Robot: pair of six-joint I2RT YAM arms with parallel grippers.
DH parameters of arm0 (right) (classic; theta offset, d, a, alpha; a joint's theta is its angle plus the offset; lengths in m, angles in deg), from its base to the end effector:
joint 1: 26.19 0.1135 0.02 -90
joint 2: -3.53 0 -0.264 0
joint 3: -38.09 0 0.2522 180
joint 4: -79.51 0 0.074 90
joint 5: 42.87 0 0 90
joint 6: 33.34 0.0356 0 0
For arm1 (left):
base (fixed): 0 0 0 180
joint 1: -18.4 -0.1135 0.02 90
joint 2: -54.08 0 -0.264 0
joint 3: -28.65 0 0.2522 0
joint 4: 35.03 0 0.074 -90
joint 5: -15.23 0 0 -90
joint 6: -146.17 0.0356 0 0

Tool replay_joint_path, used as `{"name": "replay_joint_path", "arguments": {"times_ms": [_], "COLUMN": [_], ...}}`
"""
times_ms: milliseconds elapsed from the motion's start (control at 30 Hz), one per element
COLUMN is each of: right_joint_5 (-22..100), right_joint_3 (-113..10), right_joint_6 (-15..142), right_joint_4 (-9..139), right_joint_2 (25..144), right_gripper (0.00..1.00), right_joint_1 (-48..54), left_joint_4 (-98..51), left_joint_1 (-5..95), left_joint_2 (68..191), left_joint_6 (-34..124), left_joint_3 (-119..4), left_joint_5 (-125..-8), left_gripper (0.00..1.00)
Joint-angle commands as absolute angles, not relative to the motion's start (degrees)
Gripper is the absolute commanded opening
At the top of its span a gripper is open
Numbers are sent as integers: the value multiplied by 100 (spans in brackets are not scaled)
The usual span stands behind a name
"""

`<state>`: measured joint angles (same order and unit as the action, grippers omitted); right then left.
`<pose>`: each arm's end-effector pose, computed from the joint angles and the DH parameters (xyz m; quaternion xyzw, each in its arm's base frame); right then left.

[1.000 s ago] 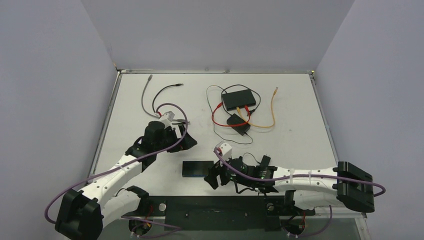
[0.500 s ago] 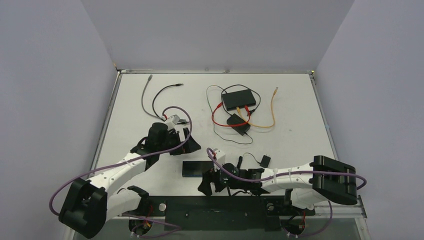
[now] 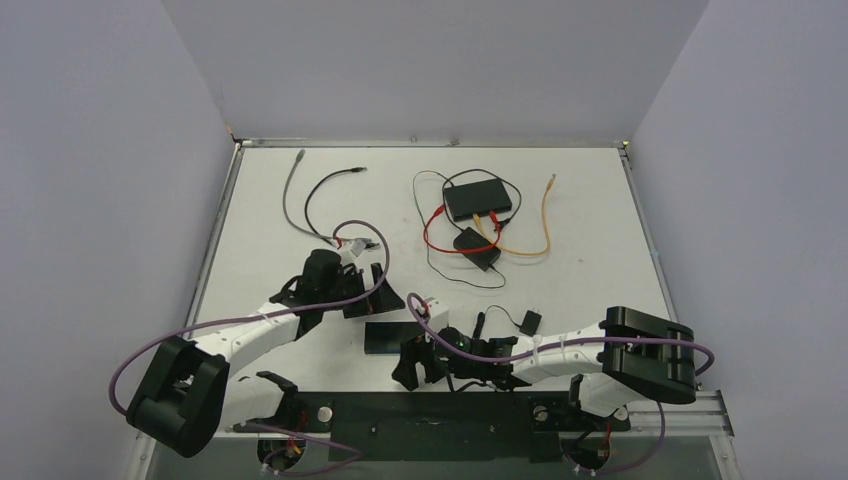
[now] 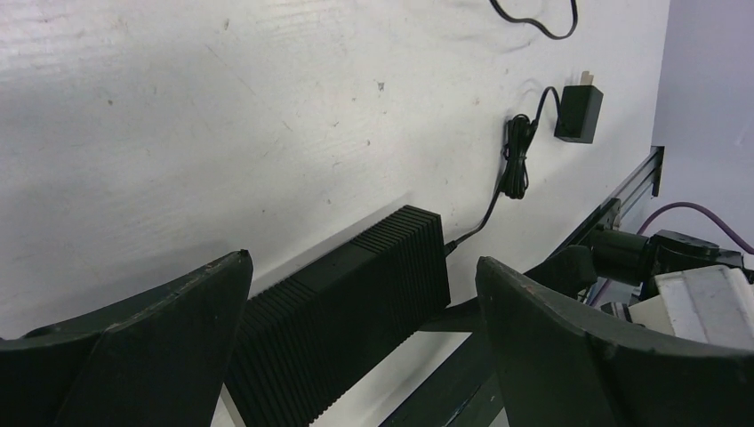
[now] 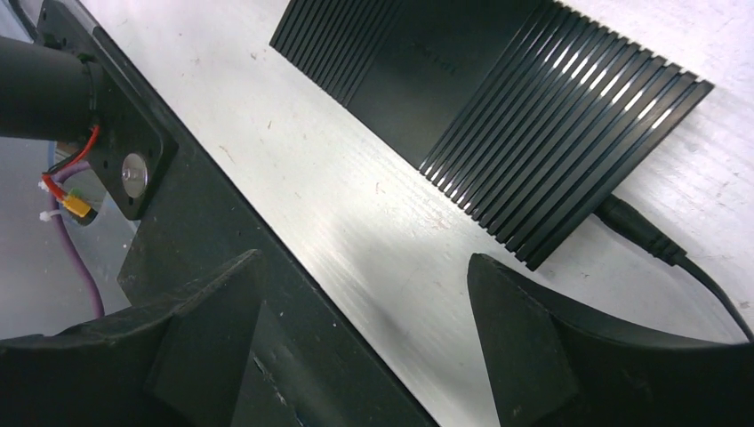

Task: Insert the plug into the switch port
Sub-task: Adjust the switch port at the center of the board.

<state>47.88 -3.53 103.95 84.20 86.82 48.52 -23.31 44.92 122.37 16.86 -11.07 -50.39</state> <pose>0.0704 0.2556 0.1421 -0.2092 0.8700 0.3875 0.2215 0.1948 -0.1136 0.1693 -0.0106 0.8913 -0.3841 0.2408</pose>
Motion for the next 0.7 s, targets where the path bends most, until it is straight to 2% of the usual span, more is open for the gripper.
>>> {"name": "replay_joint_path", "arguments": {"times_ms": [0,233,667], "right_joint_5": [5241,5668,5734], "right_joint_3": [-546,-600,-841], "right_joint_6": [10463,10395,10184], "right_joint_4": [8425,8233,8526], "right_joint_2": [8733,8667,8930], "right_gripper": [80,80,81], "right_joint_1": [4865,4767,4433], "left_joint_4": [-2652,-2550,-2341], "left_joint_1": [4459,4459,4459], "left_joint_2": [12318,12207,11693], "left_joint_6": [1715,1687,1594], "left_joint_3": [-1030,-824,-454], "left_joint_5": [-4745,-4651,-4527], "left_gripper": [97,97,97]}}
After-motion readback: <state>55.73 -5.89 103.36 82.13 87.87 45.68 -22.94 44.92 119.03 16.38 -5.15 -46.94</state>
